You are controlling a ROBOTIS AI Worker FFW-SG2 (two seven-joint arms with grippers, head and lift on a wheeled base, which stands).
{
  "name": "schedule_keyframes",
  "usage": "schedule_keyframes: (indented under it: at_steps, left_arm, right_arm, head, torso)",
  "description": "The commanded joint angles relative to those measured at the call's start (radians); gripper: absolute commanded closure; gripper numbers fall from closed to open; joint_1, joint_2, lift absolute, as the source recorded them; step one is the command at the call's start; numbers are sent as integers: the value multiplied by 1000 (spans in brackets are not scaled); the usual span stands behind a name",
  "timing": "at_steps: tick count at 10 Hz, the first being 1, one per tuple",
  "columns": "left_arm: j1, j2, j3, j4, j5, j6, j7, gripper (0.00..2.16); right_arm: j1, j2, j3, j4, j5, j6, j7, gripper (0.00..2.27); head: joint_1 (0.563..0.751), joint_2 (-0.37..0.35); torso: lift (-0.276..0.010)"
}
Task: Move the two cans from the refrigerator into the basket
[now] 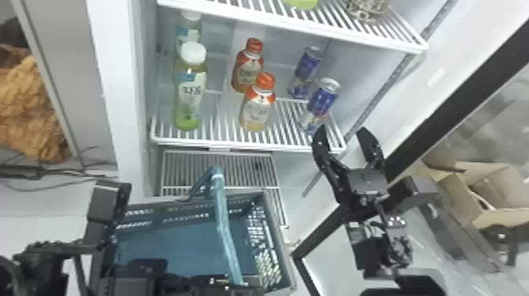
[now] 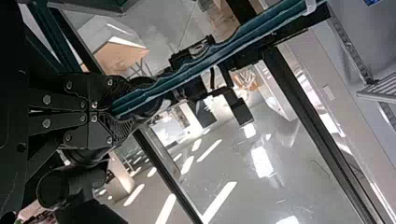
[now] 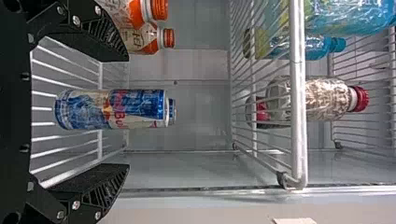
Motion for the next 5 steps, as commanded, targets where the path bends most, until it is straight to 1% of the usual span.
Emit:
schedule_keyframes:
  at_steps: [1,5]
  left_arm:
    - [0,1,-1,1,4,-5,0,1190]
    - [-5,1,-1,5,14,-12,2,1190]
  right_arm:
    - [-32,-6,11,34,0,0,0,211]
    - [-135,-23,41,147,0,0,0,211]
  head:
    - [695,-350]
    - [695,-350]
  torso:
    - [-266]
    - [-266]
